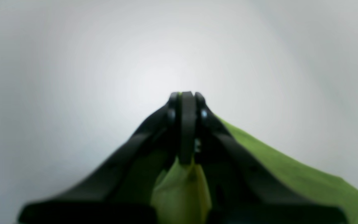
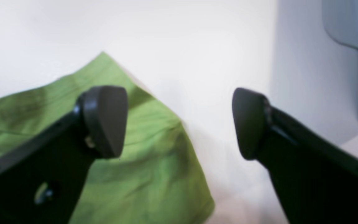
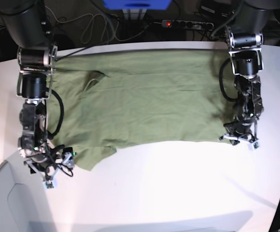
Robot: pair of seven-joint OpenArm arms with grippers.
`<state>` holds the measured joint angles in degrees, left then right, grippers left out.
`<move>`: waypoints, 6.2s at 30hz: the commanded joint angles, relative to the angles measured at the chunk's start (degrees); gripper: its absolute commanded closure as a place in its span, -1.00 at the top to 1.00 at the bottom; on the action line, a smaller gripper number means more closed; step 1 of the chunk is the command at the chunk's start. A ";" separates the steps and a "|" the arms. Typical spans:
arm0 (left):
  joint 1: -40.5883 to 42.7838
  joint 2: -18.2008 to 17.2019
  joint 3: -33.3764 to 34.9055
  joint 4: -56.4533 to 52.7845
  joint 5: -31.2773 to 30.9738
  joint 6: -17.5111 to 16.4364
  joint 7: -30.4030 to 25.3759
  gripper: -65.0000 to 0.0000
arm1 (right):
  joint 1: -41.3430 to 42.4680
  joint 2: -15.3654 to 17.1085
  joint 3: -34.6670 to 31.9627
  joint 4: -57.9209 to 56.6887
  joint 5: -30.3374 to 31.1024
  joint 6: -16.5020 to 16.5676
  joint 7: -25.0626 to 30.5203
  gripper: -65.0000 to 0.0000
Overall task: Fold the T-shirt properly
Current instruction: 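Grasp the hem corners of the shirt with both grippers, then lift the hem and fold it over toward the shoulder edge, then lower the folded hem onto the shirt near the shoulder edge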
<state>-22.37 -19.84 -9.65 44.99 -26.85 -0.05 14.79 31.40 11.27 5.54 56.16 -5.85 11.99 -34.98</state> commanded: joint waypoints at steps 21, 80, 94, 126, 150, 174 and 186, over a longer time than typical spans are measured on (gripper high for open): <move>-0.35 -0.43 -0.06 0.50 0.08 0.19 1.17 -1.00 | 2.49 -2.78 0.04 -17.52 0.18 0.28 25.71 0.60; 9.67 -0.34 -2.26 20.28 -0.45 0.10 1.70 -1.00 | -9.64 -3.57 0.39 7.27 0.26 0.19 21.22 -1.00; 17.40 -0.25 -3.93 32.24 -0.45 0.10 1.17 -1.00 | -15.35 -3.57 0.66 15.27 0.44 0.19 21.66 -1.00; 24.61 2.65 -9.47 37.95 -0.45 0.01 1.26 -1.00 | -23.53 -3.93 7.07 21.42 0.53 0.36 21.75 -1.00; 26.28 2.47 -12.55 39.71 -0.45 0.01 1.79 -1.00 | -31.35 -3.93 10.06 27.93 0.53 0.36 21.58 -1.00; 29.27 4.58 -12.55 39.01 -0.45 0.01 1.87 -1.00 | -33.64 -4.01 9.89 25.73 0.53 0.36 21.31 -0.98; 31.65 5.55 -13.08 40.85 -0.45 0.36 1.79 -0.24 | -33.73 -4.01 9.89 26.87 0.53 0.36 21.22 0.02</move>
<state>9.56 -13.78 -22.59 84.40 -26.96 0.84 18.04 -3.09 6.74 15.31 81.52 -5.87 12.14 -15.53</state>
